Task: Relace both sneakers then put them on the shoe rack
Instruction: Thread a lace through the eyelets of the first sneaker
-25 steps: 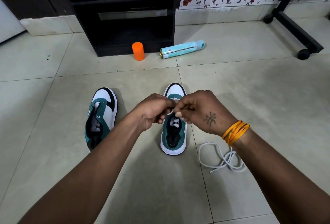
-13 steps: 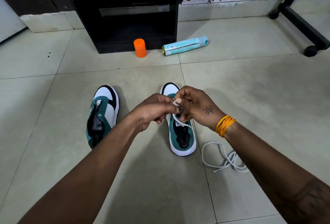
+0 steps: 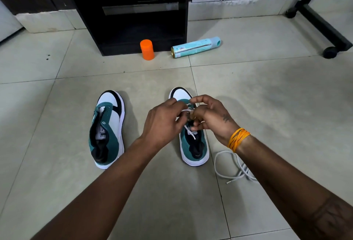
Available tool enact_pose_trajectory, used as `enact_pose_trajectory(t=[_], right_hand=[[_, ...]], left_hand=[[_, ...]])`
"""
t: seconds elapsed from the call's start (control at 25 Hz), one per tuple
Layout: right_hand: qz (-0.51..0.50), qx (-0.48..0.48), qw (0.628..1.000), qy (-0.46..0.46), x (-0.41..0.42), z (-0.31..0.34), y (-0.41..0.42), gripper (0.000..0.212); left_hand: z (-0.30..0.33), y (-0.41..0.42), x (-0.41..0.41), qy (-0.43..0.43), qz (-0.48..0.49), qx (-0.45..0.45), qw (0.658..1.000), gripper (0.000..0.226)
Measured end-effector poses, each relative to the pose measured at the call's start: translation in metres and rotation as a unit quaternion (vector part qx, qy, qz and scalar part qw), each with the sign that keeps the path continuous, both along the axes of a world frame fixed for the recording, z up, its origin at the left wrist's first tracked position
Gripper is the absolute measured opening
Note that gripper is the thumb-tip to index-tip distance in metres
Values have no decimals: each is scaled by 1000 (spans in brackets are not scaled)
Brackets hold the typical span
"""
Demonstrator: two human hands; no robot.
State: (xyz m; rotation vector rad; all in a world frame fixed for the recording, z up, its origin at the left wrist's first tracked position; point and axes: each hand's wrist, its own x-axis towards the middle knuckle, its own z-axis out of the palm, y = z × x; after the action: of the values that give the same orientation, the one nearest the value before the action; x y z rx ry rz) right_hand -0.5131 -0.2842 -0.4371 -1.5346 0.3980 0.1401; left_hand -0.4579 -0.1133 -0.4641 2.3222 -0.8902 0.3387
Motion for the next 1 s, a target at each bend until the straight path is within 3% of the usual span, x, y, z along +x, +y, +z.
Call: enact_pose_trajectory(t=[0.08,0.16,0.2,0.32,0.36,0.44,0.56,0.76,0.84,0.92,1.0], right_hand=[[-9,-53,998,-35,-1,-2,0,33],[-24,-164,982,-92,-2,-7,0,30],[-28,-215,969,-115,-3,-9,0,29],[-30,-289,947,-140,-6,-16,0,22],[-43,-307,939,-150,-8,-15,0,20],[-68,-311,932,-174,-12,-8,-2,14],[-16,-263,948,-179,-18,2,-6,8],[-19,-310,934,-176,-14,1,-11,12],[-27,-332,926,-176,-12,-2,-19,12],[-27,-374,912,-166,-14,-15,-31,10],[-25,-407,904,-127,-19,-35,-41,9]], left_hand=[[2,-3,3,58,6,-34,998,16],[7,-8,4,178,15,-80,981,11],[9,-10,5,271,16,-106,957,11],[19,-12,7,509,22,-189,839,14],[21,-11,7,546,28,-203,812,12],[24,-11,8,568,36,-215,794,8],[26,-12,7,558,30,-210,802,12],[31,-8,7,515,-12,-186,837,14],[27,0,14,454,-18,-146,879,20],[15,10,21,323,-21,-49,945,17],[-1,18,25,252,-17,27,967,15]])
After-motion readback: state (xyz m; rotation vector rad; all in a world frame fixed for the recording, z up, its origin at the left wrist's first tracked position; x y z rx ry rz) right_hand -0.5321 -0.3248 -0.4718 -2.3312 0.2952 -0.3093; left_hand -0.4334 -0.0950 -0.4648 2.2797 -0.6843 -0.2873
